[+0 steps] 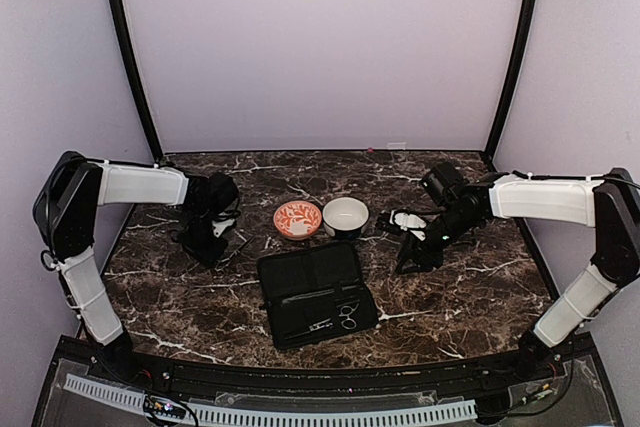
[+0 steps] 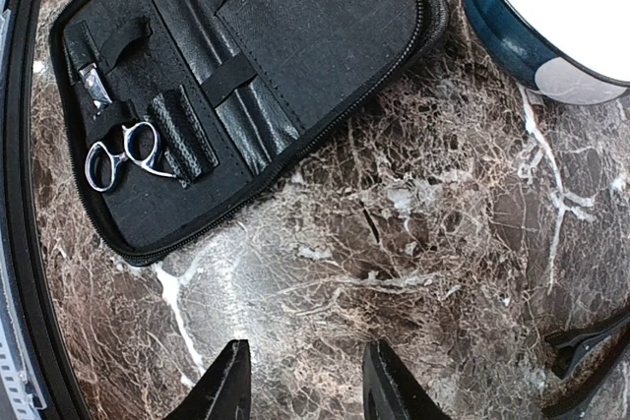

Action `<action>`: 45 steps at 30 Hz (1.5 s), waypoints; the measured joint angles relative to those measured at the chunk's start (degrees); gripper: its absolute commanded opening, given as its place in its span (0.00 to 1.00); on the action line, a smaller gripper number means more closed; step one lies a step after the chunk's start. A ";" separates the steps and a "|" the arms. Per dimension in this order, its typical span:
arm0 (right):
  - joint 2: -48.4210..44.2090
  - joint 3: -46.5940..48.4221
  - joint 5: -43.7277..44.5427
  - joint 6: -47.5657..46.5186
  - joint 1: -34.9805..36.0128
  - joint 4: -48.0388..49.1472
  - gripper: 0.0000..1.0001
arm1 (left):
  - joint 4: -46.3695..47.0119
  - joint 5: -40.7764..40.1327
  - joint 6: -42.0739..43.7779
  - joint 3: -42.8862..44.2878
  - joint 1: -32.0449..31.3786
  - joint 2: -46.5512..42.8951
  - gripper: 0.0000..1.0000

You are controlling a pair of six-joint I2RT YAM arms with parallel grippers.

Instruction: Sort the hair-cutting tools

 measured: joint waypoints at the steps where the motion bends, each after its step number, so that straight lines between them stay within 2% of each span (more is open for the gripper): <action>1: 0.00 0.00 0.00 -0.02 0.00 0.00 0.38 | 0.35 0.11 0.24 -0.33 0.07 0.50 0.22; 12: 0.68 0.02 0.11 -0.07 0.00 -0.11 0.38 | 3.28 0.76 1.97 -0.72 0.33 1.42 0.18; 17: 0.98 0.02 0.13 -0.04 0.04 -0.20 0.38 | 3.82 1.66 3.61 -0.87 0.33 1.42 0.00; 30: 1.70 0.39 0.13 -0.04 0.17 -0.59 0.37 | 2.62 -2.03 4.00 -2.43 0.22 -1.16 0.00; 40: 1.84 0.46 0.13 -0.04 0.57 -0.96 0.37 | -0.76 -1.25 6.43 -1.16 -0.74 -14.97 0.00; 45: 1.84 0.48 0.13 -0.04 0.74 -0.98 0.37 | -1.57 0.24 7.13 -1.36 -1.40 -17.16 0.00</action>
